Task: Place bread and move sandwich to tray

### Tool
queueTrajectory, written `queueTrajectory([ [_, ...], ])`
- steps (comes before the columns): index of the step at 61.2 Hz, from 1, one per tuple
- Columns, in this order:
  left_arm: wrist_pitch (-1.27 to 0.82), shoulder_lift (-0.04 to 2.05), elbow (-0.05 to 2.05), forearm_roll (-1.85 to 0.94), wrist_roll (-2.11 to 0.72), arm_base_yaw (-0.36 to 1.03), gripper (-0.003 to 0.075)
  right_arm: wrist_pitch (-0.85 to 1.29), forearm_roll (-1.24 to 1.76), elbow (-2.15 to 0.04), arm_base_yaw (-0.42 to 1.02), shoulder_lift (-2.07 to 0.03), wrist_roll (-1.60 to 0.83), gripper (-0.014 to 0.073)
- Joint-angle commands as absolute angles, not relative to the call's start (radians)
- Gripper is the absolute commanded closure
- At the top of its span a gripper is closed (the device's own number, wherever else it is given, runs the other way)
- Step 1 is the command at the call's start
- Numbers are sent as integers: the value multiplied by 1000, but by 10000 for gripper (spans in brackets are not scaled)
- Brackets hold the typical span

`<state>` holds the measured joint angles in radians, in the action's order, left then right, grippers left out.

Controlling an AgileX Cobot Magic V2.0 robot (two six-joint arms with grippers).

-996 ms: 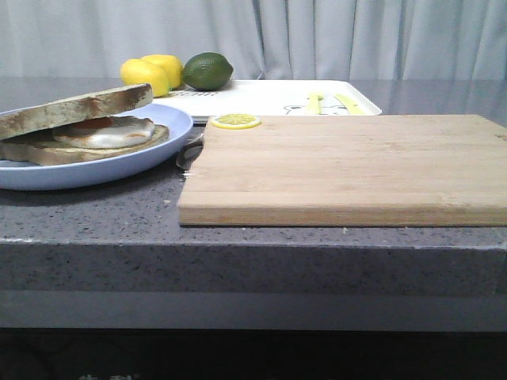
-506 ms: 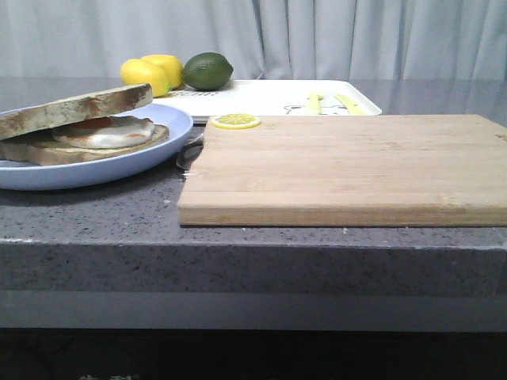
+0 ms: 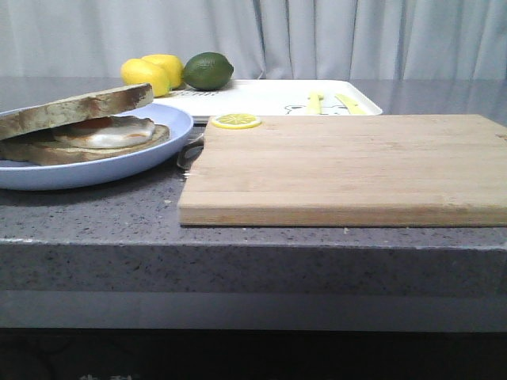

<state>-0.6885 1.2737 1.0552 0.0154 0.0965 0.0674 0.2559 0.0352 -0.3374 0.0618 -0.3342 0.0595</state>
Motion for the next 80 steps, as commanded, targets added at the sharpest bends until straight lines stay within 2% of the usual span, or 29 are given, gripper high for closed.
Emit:
queueTrajectory([
  [1,-670,1327,1114,0,99,77,355,169,37,-364,63,-338,60,655],
  [19,-667,1482,1124,-9,99,77,355,171,37,-364,63,-338,60,655],
  [65,-642,1524,1124,-45,99,79,359,172,37,-364,63,-338,60,655],
  [67,-644,1524,1124,-45,99,79,374,172,37,-364,63,-338,60,655],
  [72,-644,1524,1124,-45,97,79,467,172,37,-364,63,-338,60,655],
  [80,-644,1524,1124,-61,97,79,716,173,37,-364,63,-338,60,655],
])
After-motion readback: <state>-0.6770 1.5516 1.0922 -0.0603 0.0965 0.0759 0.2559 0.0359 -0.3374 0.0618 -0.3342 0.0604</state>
